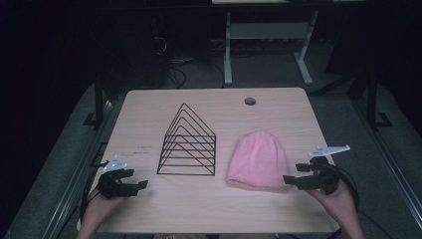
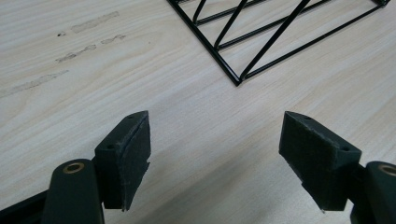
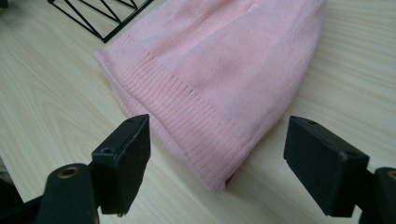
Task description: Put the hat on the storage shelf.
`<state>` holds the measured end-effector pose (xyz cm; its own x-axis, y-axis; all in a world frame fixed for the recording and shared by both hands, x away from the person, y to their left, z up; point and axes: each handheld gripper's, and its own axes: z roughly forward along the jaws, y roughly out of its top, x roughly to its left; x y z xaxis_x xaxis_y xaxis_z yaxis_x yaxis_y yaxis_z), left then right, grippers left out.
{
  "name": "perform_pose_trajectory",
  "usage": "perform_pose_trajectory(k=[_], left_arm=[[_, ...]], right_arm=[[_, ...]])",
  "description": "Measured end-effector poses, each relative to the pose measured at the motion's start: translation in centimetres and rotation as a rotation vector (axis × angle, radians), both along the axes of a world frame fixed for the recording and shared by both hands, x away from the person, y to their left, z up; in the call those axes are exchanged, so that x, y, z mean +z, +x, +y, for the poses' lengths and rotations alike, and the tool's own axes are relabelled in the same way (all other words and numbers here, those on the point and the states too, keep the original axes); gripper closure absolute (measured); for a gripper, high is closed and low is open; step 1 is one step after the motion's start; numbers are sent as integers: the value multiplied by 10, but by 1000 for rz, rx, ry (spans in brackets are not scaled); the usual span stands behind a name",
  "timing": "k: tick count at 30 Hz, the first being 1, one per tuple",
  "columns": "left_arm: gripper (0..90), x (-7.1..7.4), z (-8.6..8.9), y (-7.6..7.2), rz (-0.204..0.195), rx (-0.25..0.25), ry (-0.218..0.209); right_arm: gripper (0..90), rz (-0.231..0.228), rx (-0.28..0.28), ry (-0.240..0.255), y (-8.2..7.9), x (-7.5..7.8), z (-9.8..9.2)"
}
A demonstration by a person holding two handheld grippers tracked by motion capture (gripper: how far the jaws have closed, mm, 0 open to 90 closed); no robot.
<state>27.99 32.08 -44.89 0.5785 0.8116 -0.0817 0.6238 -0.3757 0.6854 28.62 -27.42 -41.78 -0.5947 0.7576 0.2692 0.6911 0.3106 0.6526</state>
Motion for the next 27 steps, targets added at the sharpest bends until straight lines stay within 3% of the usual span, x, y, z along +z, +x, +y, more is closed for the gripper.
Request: perform_pose_trajectory(k=[6, 15, 20, 21, 24, 27], left_arm=[[252, 0, 2, 1, 3, 10, -11], [252, -1, 2, 1, 10, 2, -8], [251, -1, 4, 0, 8, 0, -9], [252, -1, 3, 1, 8, -1, -8], [251, 0, 2, 1, 6, -3, -11], [251, -1, 1, 1, 10, -10, -13]], right_arm=[[224, 29, 7, -16, 18, 9, 2], [226, 61, 18, 23, 47, 16, 3], [230, 78, 23, 16, 62, 20, 6], [230, 84, 28, 5, 73, 22, 6], [230, 101, 28, 7, 81, 23, 6], [230, 107, 28, -8, 100, 26, 7]])
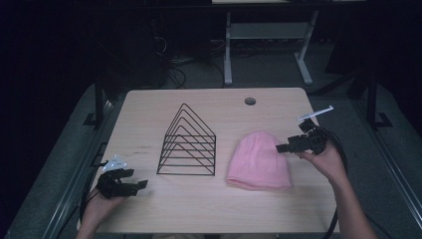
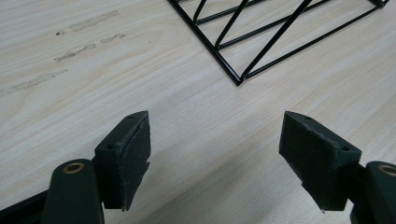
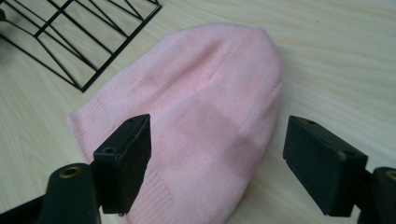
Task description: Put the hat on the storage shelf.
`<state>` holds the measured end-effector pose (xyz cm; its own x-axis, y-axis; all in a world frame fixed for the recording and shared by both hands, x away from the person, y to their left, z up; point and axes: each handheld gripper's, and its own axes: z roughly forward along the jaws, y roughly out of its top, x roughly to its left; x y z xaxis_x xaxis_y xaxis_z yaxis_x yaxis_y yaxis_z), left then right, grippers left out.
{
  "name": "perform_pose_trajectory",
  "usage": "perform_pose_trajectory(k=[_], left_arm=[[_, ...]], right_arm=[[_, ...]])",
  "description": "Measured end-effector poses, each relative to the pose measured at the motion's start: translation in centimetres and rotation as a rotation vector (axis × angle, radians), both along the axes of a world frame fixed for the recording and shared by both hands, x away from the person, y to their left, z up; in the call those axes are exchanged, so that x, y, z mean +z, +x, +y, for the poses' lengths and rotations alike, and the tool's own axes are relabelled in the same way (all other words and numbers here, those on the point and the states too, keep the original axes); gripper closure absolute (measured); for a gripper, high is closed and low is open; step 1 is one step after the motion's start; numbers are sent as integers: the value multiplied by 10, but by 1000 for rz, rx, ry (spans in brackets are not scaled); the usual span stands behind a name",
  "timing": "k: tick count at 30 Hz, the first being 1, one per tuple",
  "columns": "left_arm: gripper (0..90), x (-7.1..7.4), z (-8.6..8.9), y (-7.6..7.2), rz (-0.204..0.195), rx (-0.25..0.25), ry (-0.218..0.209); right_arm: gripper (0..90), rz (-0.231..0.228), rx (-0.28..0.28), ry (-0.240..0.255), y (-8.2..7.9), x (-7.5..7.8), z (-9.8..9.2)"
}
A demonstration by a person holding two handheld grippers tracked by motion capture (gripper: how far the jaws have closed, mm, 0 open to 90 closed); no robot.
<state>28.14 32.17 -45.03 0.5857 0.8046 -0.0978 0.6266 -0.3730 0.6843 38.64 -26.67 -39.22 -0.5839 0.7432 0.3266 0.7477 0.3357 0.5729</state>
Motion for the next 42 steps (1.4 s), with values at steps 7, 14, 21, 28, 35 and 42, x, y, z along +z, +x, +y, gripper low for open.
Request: perform_pose_trajectory(k=[7, 14, 21, 28, 35, 42], left_arm=[[252, 0, 2, -1, 0, 4, -2], [252, -2, 6, -3, 3, 18, -6], [251, -1, 5, -3, 4, 17, -3], [252, -2, 5, -3, 8, 11, -1], [251, -2, 8, -3, 9, 17, 1], [252, -2, 7, -3, 12, 16, 1]], right_arm=[[238, 36, -3, -14, 23, -2, 4], [252, 88, 41, -50, 48, -11, 16], [321, 120, 50, -77, 68, -21, 29], [403, 155, 18, -79, 82, -38, 36], [494, 189, 19, -79, 87, -47, 35], [596, 219, 54, -69, 88, -53, 39]])
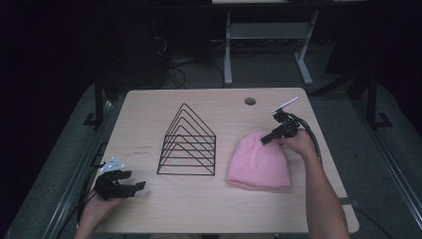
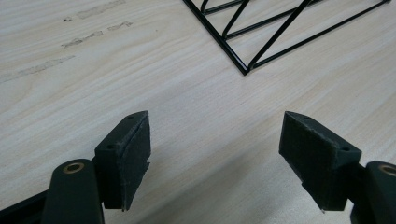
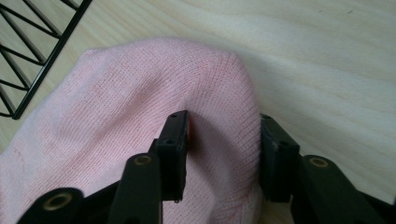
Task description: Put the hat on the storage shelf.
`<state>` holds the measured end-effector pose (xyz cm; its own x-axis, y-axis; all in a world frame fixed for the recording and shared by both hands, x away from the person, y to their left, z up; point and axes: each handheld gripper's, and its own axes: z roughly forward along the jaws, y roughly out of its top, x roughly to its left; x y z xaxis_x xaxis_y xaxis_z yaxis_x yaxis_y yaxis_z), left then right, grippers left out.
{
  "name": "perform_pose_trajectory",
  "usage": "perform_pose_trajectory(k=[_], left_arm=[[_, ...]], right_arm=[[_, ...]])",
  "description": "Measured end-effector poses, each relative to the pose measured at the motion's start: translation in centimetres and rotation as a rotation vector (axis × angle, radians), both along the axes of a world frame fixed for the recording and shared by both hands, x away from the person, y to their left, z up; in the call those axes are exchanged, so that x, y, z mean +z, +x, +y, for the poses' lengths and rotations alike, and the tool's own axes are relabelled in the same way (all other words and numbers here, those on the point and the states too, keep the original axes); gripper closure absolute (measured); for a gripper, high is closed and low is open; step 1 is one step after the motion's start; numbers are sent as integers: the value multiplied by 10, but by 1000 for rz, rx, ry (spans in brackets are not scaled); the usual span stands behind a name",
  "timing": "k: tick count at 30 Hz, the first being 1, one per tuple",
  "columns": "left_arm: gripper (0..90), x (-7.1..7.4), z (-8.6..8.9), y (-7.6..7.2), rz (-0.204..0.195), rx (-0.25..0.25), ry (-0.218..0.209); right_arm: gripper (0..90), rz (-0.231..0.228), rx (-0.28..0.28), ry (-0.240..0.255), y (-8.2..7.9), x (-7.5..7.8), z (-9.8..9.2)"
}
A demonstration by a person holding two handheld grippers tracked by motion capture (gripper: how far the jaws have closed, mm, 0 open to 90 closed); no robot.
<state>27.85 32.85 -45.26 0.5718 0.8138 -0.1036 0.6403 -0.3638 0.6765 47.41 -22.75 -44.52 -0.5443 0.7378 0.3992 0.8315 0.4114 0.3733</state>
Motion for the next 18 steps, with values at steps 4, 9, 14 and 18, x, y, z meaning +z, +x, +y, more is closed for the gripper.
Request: perform_pose_trajectory(k=[4, 9, 14, 18], left_arm=[[252, 1, 1, 0, -3, 2, 2], [252, 0, 1, 0, -4, 6, -2], [252, -1, -1, 0, 2, 2, 4], [252, -1, 1, 1, 6, 5, 5]], right_arm=[[659, 13, -17, 2, 0, -1, 0], [726, 24, -20, 21, -1, -4, -1], [761, 29, -36, 66, -4, -7, -8], [790, 5, -17, 73, -8, -3, -12]])
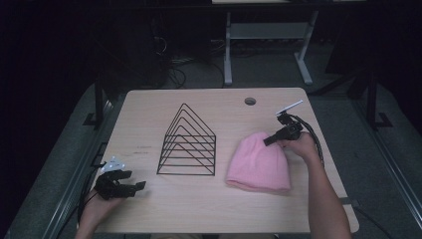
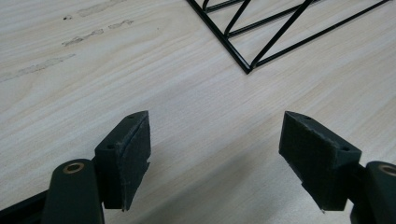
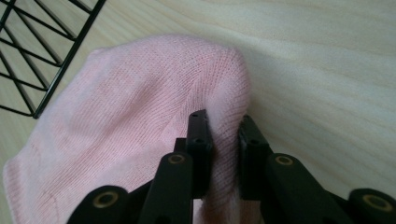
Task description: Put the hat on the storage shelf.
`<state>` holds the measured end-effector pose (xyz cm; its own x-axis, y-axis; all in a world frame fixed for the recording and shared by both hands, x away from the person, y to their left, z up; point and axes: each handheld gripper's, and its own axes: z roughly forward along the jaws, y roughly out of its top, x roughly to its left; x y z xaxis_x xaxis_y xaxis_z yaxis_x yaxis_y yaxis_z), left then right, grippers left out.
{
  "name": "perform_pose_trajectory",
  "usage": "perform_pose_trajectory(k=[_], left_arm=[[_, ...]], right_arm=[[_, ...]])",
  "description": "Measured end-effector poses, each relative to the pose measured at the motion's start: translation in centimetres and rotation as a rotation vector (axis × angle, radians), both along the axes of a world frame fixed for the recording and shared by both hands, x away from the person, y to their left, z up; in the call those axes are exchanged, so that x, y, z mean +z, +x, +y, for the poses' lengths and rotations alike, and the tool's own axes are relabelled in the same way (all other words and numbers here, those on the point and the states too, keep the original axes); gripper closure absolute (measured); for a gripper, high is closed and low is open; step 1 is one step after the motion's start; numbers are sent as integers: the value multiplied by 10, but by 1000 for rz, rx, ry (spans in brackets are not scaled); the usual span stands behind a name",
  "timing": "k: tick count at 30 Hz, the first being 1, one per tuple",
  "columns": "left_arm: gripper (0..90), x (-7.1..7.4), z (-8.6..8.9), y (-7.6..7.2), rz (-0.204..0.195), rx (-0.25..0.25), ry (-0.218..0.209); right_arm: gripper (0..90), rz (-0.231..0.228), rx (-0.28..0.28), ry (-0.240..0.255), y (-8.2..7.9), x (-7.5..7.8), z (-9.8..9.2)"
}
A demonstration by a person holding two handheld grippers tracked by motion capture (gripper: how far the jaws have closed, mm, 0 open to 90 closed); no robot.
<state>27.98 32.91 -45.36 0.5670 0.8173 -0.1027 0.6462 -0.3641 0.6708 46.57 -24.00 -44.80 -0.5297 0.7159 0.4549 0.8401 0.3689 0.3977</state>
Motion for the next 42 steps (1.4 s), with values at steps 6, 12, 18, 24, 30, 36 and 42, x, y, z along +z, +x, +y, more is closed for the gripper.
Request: perform_pose_trajectory(k=[6, 12, 18, 24, 30, 36, 42], left_arm=[[252, 1, 2, 0, 0, 2, -4], [252, 2, 3, 1, 1, -4, -11], [253, 6, 4, 1, -4, -11, -19], [254, 16, 7, 4, -11, -25, -20], [271, 30, 4, 8, -17, -82, -23], [270, 42, 4, 10, -28, -123, -27], [270, 51, 6, 12, -23, -150, -31]], right_arm=[[802, -53, 11, 33, -11, 17, -6], [806, -107, 9, 99, -22, 39, -13], [808, -175, 45, 151, -34, 67, -16], [809, -244, 89, 141, -47, 101, -15], [809, -322, 143, 138, -61, 133, -11], [808, -361, 160, 107, -68, 155, -6], [808, -392, 165, 115, -69, 173, -1]])
